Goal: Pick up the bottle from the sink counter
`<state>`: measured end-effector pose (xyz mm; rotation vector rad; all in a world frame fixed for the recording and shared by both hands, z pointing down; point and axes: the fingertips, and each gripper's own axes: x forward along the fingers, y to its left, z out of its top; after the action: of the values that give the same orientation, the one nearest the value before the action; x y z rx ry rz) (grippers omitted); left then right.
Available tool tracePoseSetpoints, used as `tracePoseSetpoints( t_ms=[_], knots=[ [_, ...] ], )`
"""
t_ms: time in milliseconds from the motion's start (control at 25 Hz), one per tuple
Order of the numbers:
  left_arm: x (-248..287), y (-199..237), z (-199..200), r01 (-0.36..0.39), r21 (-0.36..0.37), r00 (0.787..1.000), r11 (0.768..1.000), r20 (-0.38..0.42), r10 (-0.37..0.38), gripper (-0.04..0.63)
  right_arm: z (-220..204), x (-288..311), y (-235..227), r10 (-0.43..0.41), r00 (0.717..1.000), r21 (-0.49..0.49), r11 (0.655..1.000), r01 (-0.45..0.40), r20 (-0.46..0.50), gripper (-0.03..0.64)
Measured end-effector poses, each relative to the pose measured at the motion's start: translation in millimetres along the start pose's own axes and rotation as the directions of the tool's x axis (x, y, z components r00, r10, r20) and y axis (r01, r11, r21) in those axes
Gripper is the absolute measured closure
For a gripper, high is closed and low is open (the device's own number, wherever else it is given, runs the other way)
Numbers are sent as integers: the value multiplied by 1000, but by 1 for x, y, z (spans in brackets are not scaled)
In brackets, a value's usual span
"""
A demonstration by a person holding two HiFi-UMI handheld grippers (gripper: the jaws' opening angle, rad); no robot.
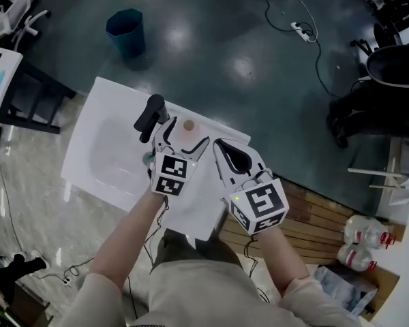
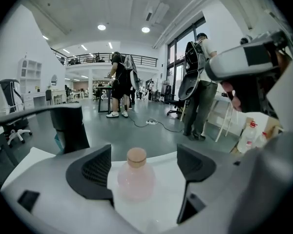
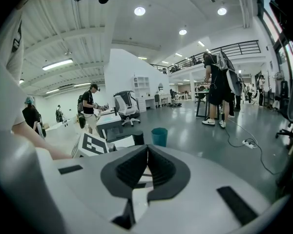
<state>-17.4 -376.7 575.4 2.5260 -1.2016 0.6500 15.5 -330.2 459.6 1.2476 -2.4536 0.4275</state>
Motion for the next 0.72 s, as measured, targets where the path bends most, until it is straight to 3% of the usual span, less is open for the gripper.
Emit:
tracePoseSetpoints(
  t_ms=[520, 720],
  knots=[
    [63, 15, -56, 8, -61, 997, 998, -81, -13, 204, -41, 38, -28, 4, 998, 5, 1000, -4, -68, 620],
    [76, 17, -78, -3, -16, 992, 1000, -127, 1, 206, -49, 51, -27, 35, 997, -11, 999, -36, -66, 620]
  ],
)
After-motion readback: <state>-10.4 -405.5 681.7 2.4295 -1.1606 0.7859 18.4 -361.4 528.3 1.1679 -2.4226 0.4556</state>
